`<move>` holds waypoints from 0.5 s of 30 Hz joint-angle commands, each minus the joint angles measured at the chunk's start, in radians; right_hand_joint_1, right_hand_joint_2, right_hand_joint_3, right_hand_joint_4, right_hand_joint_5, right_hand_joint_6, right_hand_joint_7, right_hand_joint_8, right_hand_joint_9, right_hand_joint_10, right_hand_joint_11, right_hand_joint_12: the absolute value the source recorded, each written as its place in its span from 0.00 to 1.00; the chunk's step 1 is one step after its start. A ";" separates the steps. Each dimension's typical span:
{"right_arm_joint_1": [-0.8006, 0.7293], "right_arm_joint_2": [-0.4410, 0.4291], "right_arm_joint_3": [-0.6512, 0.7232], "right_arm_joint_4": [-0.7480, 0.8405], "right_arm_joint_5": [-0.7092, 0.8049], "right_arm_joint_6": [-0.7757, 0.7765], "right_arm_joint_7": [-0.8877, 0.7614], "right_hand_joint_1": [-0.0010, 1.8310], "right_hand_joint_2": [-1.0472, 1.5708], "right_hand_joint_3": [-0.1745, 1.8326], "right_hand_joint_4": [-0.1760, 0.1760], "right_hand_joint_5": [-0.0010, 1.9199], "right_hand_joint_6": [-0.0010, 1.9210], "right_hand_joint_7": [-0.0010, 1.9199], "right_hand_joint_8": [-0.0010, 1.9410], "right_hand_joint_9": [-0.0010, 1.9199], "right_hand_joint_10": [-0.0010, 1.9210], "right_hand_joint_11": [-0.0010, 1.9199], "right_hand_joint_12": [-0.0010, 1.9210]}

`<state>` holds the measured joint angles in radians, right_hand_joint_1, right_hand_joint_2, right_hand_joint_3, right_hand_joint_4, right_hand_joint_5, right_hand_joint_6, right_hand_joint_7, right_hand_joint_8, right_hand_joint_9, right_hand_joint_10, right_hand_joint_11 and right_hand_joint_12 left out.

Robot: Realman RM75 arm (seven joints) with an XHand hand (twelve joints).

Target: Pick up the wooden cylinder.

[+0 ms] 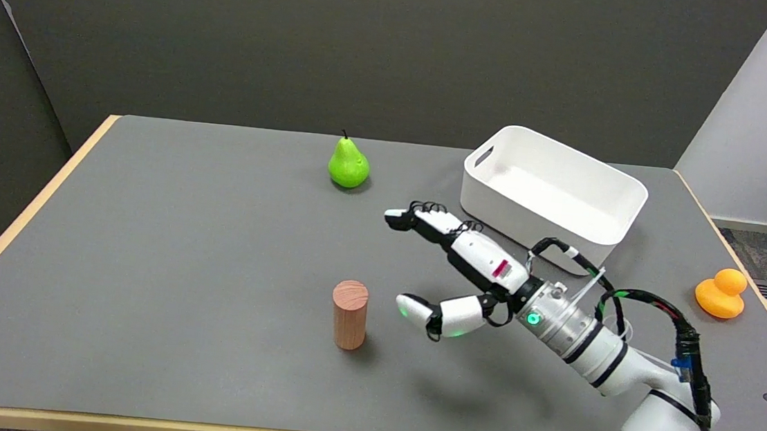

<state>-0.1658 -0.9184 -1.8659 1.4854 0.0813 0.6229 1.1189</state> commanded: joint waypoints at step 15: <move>0.006 -0.068 -0.088 0.099 -0.066 -0.148 -0.220 0.46 0.67 0.53 0.00 0.19 0.48 0.26 0.33 0.19 0.53 0.12 0.71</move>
<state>-0.1909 -0.9580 -1.9022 1.5523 0.0330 0.5514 0.9629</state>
